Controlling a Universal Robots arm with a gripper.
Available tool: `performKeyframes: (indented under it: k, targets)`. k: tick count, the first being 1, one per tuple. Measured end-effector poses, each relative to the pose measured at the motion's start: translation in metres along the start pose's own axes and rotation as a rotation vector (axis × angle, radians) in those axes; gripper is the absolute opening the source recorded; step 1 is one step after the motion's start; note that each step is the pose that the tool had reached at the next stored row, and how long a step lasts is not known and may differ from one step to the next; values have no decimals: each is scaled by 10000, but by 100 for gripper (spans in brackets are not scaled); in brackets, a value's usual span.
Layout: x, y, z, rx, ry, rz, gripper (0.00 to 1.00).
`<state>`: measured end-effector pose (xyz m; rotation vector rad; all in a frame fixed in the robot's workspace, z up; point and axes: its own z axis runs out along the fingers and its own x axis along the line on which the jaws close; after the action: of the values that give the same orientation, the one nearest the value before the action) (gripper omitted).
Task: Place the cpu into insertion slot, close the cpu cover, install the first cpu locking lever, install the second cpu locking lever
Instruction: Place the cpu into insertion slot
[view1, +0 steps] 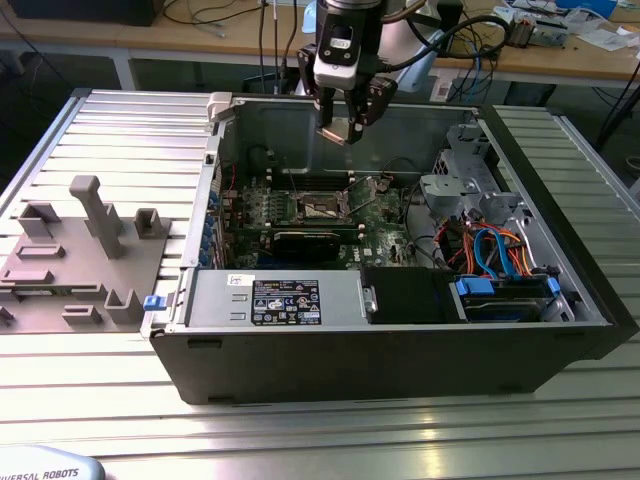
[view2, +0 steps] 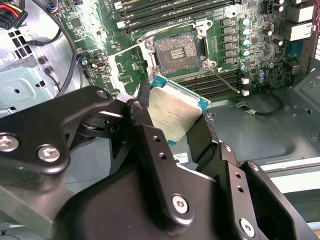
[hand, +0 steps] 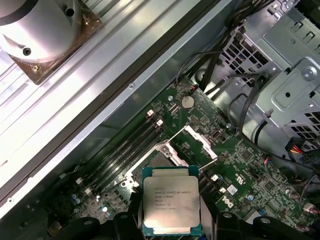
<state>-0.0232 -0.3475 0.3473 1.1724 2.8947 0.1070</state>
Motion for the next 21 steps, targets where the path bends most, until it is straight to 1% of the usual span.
performKeyframes:
  k: [21]
  targets:
    - [0,0,5,-2,-20,280,54]
